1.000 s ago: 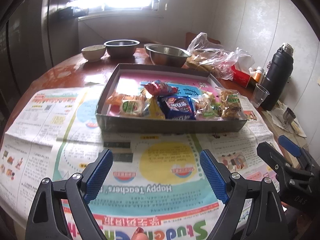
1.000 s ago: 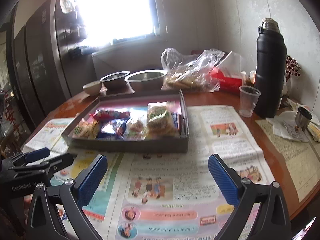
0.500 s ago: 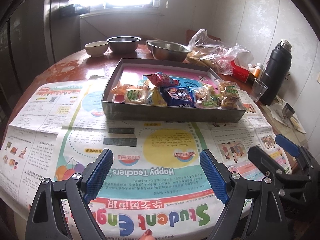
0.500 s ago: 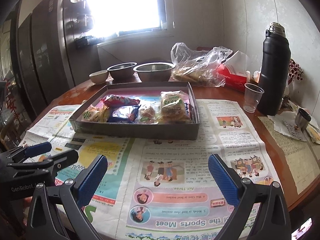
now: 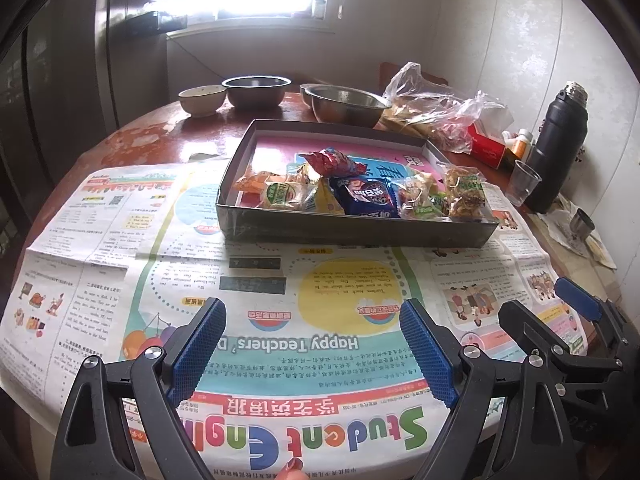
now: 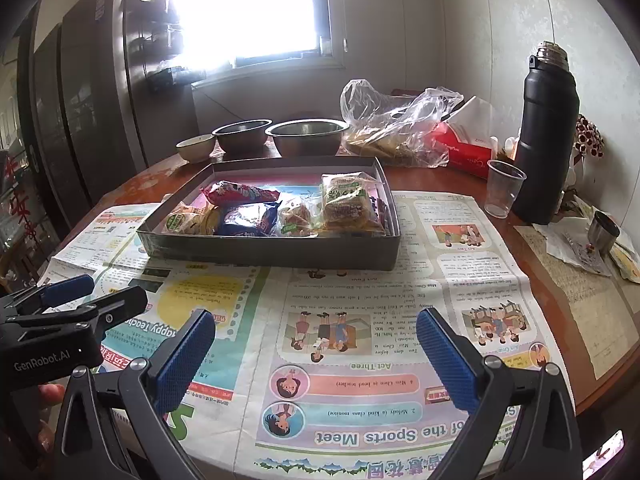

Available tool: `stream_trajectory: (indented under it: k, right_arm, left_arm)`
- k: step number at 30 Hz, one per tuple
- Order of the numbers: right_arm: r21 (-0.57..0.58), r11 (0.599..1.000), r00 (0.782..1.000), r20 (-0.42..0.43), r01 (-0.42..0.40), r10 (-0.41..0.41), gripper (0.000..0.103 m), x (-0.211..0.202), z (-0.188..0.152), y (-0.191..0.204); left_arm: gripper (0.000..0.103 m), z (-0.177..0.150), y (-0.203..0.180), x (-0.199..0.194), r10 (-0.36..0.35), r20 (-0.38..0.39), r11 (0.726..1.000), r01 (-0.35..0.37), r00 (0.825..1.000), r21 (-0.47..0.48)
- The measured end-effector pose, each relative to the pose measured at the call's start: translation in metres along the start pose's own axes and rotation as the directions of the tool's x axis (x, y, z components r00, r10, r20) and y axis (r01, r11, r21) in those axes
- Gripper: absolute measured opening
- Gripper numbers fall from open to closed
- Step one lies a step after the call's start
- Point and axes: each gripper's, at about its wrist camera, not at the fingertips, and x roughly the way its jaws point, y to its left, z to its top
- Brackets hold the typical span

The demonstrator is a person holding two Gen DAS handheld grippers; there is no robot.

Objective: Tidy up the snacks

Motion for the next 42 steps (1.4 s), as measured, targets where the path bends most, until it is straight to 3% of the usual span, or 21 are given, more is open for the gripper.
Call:
stream_trajectory:
  k: [42]
  right_arm:
    - [0.015, 1.000, 1.000, -0.014, 0.018, -0.018, 0.102, 0.0057, -0.0025, -0.0047]
  left_arm:
    - [0.090, -0.0013, -0.0007, 0.0062, 0.042, -0.013, 0.999, -0.042, 0.999, 0.010]
